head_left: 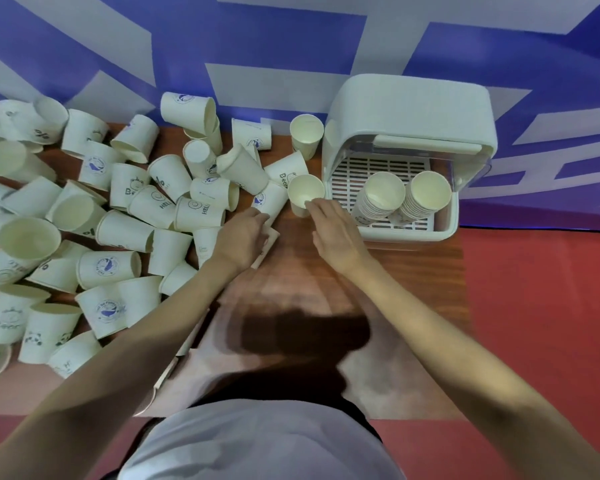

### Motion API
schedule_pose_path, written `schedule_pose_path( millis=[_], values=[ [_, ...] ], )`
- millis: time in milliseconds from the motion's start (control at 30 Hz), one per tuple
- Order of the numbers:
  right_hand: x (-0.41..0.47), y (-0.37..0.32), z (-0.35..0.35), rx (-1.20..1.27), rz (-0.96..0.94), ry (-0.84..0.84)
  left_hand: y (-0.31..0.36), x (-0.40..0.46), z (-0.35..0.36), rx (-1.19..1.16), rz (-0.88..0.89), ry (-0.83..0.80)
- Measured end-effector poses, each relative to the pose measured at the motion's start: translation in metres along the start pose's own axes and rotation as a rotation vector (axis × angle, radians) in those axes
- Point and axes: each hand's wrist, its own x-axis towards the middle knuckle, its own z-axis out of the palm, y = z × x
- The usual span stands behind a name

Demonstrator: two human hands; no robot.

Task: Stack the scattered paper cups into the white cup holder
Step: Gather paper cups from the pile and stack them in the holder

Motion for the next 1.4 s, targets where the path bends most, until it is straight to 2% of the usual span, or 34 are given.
schedule_pose_path(
  millis=[167, 400, 567, 733, 867, 967, 1133, 1300, 1400],
  values=[
    [0.023, 0.002, 0.006, -0.088, 0.053, 0.029, -0.006, -0.012, 0.003, -0.022, 0.016, -0.033],
    [0.032, -0.004, 0.011, -0.17, 0.083, -0.021, -0.012, -0.028, 0.006, 0.01, 0.004, -0.129],
    [0.019, -0.003, 0.018, -0.197, 0.018, -0.045, -0.006, -0.032, 0.005, 0.017, -0.015, -0.141],
    [-0.008, 0.002, 0.015, -0.155, -0.126, 0.075, 0.003, -0.041, -0.005, -0.062, -0.131, -0.094],
    [-0.036, 0.005, -0.009, 0.013, -0.109, 0.192, 0.016, -0.047, -0.021, -0.134, -0.173, 0.023],
    [-0.058, 0.016, -0.039, 0.103, -0.038, 0.317, 0.035, -0.047, -0.035, -0.206, -0.075, 0.173],
    [-0.079, 0.06, -0.084, 0.107, 0.081, 0.638, 0.091, -0.029, -0.055, -0.345, 0.177, 0.359],
    [-0.086, 0.103, -0.113, 0.065, 0.18, 0.813, 0.142, 0.009, -0.06, -0.386, 0.332, 0.434],
    [-0.086, 0.12, -0.117, 0.056, 0.204, 0.858, 0.161, 0.028, -0.056, -0.326, 0.407, 0.449]
  ],
)
